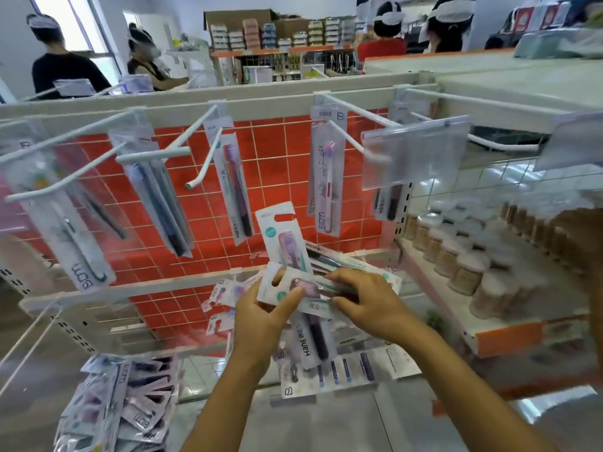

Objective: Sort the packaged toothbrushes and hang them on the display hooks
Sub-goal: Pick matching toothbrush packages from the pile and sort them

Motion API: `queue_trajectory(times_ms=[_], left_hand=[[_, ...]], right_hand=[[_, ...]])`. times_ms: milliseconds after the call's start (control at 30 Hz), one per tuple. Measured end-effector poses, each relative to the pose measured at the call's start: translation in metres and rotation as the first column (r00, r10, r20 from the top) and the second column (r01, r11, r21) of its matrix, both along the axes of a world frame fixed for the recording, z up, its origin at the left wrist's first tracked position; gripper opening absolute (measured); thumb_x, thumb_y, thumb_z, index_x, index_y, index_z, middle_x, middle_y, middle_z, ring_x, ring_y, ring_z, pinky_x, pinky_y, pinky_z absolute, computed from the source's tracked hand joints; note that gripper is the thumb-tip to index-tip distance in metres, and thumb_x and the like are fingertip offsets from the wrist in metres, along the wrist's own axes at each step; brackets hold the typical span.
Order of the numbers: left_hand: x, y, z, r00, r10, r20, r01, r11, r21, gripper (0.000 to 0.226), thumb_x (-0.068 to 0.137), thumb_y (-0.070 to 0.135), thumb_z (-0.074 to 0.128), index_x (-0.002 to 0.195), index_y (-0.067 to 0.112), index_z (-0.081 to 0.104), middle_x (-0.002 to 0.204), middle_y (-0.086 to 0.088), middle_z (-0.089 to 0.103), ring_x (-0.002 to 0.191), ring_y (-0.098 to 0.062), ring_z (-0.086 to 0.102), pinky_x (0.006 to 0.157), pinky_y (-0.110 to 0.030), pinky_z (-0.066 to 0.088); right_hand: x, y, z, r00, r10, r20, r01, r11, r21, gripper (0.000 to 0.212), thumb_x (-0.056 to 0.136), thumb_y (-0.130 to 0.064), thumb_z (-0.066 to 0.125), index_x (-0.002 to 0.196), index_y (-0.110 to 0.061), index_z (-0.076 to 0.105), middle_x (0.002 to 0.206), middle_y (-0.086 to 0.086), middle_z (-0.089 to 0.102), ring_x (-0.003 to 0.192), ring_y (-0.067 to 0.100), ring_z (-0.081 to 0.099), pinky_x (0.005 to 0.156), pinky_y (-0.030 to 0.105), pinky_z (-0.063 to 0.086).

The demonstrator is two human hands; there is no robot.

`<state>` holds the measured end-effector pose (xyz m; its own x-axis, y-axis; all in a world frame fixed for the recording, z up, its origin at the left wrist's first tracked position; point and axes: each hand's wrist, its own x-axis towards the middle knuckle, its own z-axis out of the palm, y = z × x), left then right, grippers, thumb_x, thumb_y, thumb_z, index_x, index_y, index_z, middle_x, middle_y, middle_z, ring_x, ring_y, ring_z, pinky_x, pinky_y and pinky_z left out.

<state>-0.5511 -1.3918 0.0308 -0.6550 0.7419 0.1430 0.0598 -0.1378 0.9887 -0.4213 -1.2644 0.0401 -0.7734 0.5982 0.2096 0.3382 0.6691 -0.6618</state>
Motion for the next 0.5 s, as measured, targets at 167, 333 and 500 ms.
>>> queue_trajectory(times_ms=[167,333,500], left_hand=[[0.0,0.009,-0.001,0.996,0.071,0.046,-0.072,0.997,0.029,0.016,0.085,0.032,0.064,0.097,0.025,0.07,0.101,0.001,0.072,0.1,-0.017,0.067,0.089,-0.046,0.055],[0.01,0.017,-0.003,0.998,0.061,0.008,-0.061,0.997,0.038,0.024,0.093,0.01,0.058,0.103,0.027,0.071,0.113,0.004,0.069,0.107,-0.019,0.064,0.093,-0.043,0.053],[0.023,0.025,-0.006,0.996,0.043,-0.078,-0.042,0.999,0.004,0.038,0.088,-0.005,0.059,0.107,0.026,0.068,0.109,0.013,0.069,0.1,-0.012,0.067,0.089,-0.038,0.056]], right_hand=[[0.01,0.003,0.0,0.985,-0.025,-0.171,-0.026,0.957,-0.289,0.009,0.088,-0.012,0.065,0.093,-0.018,0.062,0.086,-0.008,0.064,0.079,0.006,0.059,0.072,0.014,0.043],[0.022,0.011,0.003,0.915,-0.182,-0.359,-0.078,0.794,-0.602,0.008,0.089,-0.009,0.062,0.097,-0.011,0.063,0.087,-0.003,0.074,0.087,0.011,0.069,0.078,0.026,0.053],[0.039,0.017,0.009,0.875,-0.254,-0.411,-0.08,0.763,-0.642,0.008,0.09,-0.009,0.059,0.093,-0.015,0.064,0.087,0.002,0.073,0.085,0.014,0.068,0.079,0.032,0.054]])
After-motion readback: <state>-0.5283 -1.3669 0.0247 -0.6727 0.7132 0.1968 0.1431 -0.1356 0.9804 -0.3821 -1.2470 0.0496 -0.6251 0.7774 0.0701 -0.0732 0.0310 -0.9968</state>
